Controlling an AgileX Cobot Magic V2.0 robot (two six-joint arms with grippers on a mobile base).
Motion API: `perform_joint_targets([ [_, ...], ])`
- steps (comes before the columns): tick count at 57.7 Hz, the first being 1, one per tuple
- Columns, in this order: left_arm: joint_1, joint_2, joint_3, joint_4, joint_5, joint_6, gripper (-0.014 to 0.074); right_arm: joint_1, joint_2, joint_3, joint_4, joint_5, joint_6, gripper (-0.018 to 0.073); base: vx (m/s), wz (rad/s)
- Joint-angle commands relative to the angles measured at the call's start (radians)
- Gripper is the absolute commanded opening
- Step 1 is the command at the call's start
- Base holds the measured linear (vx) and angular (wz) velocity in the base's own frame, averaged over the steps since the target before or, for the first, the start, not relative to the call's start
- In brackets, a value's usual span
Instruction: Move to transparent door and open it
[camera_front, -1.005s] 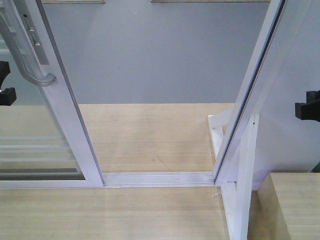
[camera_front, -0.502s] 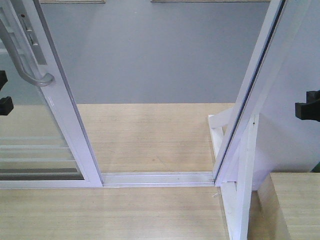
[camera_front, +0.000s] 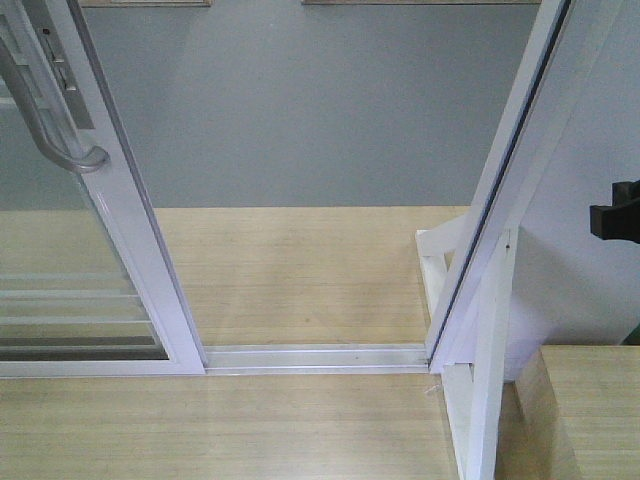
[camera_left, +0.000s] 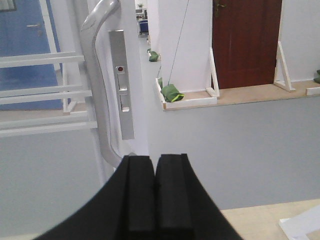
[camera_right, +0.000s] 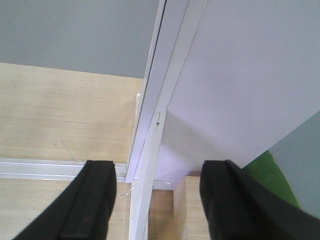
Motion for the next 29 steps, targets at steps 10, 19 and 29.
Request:
perform_joint_targets([
  [10, 0.002, -0.25, 0.153, 0.003, -0.038, -0.08, -0.0006, -0.005, -0.012, -0.025, -0.038, -0.055, 0.004, 0.0442, 0.0, 0.0],
  [19, 0.004, -0.29, 0.169, 0.007, 0.087, -0.113, -0.0005, -0.005, -0.012, -0.025, -0.037, -0.052, 0.004, 0.0442, 0.0, 0.0],
  [29, 0.004, -0.292, 0.169, 0.004, 0.157, -0.113, -0.0003, -0.005, -0.012, -0.025, -0.037, -0.054, 0.004, 0.0442, 0.0, 0.0],
])
